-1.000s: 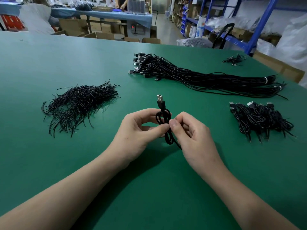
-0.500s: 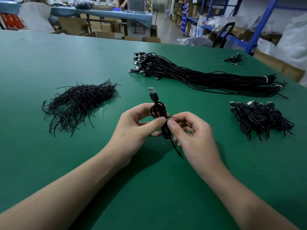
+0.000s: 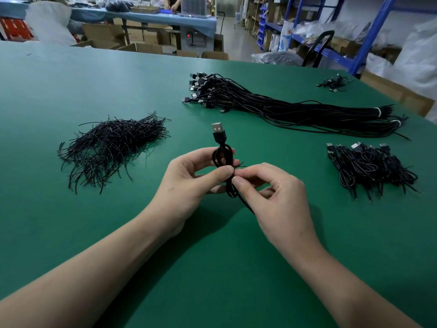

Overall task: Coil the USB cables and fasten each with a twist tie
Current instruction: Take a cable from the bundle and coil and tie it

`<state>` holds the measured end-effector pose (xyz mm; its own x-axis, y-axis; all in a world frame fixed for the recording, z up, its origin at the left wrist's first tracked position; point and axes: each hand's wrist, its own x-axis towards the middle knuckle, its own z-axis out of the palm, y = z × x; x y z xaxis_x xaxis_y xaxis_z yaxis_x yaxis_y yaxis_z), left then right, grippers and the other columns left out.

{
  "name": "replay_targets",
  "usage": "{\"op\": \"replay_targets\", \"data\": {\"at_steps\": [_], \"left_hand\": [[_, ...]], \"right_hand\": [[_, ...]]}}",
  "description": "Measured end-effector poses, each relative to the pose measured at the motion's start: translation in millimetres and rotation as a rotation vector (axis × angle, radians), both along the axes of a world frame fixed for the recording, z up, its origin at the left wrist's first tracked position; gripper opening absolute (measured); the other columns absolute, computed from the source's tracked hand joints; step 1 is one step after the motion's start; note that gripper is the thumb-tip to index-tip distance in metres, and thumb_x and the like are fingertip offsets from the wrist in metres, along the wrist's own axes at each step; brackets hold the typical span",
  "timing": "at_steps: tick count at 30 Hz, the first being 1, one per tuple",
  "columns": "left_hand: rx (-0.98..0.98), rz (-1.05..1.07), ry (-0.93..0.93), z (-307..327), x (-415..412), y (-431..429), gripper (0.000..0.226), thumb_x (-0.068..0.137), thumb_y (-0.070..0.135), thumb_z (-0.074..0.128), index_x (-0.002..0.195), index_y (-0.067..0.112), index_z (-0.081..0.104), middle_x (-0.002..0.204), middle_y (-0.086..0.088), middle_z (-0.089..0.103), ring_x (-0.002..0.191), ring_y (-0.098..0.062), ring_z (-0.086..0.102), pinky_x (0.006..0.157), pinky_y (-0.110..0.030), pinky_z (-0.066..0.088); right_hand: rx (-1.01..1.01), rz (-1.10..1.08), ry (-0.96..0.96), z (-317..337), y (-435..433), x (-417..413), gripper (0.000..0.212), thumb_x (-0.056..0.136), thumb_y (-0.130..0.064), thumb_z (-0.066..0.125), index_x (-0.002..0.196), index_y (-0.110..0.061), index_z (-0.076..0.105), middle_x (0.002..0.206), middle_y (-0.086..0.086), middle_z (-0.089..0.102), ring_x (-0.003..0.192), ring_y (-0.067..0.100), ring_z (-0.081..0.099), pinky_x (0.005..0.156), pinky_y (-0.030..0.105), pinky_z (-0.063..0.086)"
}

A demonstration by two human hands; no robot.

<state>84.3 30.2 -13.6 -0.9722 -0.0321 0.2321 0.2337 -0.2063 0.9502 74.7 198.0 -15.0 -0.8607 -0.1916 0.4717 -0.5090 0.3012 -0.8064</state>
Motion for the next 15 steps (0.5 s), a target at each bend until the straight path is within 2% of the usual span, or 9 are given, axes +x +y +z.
{"op": "replay_targets", "data": {"at_steps": [4, 7, 10, 13, 15], "left_hand": [[-0.038, 0.008, 0.018, 4.9, 1.5, -0.7, 0.024, 0.085, 0.006, 0.073, 0.107, 0.016, 0.073, 0.102, -0.002, 0.077, 0.091, -0.015, 0.074, 0.071, -0.026, 0.059], [-0.079, 0.018, 0.016, 5.9, 2.0, -0.4, 0.023, 0.089, 0.004, 0.072, 0.108, 0.017, 0.073, 0.103, -0.001, 0.078, 0.09, -0.015, 0.075, 0.069, -0.024, 0.058], [-0.099, 0.039, 0.013, 5.3, 2.6, -0.1, 0.022, 0.089, 0.003, 0.072, 0.106, 0.018, 0.073, 0.101, 0.001, 0.078, 0.089, -0.015, 0.075, 0.068, -0.024, 0.058], [-0.108, 0.052, 0.013, 4.1, 2.5, 1.9, 0.021, 0.088, 0.003, 0.074, 0.101, 0.02, 0.074, 0.099, 0.003, 0.077, 0.086, -0.017, 0.076, 0.067, -0.025, 0.058], [-0.107, 0.061, 0.013, 3.1, 2.7, 3.1, 0.022, 0.087, 0.002, 0.074, 0.099, 0.02, 0.074, 0.1, 0.004, 0.077, 0.086, -0.019, 0.077, 0.064, -0.023, 0.058]], "right_hand": [[-0.224, 0.112, -0.256, 2.1, 1.6, -4.7, 0.008, 0.091, -0.024, 0.07, 0.089, -0.026, 0.077, 0.076, -0.005, 0.073, 0.066, 0.007, 0.064, 0.058, 0.021, 0.049], [-0.289, 0.105, -0.308, 1.8, 1.0, -5.1, 0.008, 0.093, -0.019, 0.071, 0.086, -0.021, 0.077, 0.074, 0.002, 0.074, 0.062, 0.011, 0.064, 0.055, 0.022, 0.049], [-0.252, 0.038, -0.226, 2.8, -1.1, 0.1, 0.005, 0.09, -0.025, 0.074, 0.085, -0.023, 0.075, 0.075, 0.0, 0.074, 0.062, 0.013, 0.066, 0.055, 0.022, 0.051], [-0.123, -0.07, -0.087, 4.7, -1.2, 2.5, 0.006, 0.089, -0.027, 0.075, 0.083, -0.026, 0.073, 0.075, -0.008, 0.073, 0.066, 0.014, 0.067, 0.061, 0.036, 0.057], [-0.038, -0.122, 0.012, 5.1, -1.9, 3.6, 0.01, 0.089, -0.023, 0.075, 0.081, -0.027, 0.072, 0.074, -0.012, 0.071, 0.068, 0.012, 0.067, 0.062, 0.033, 0.056]]}}
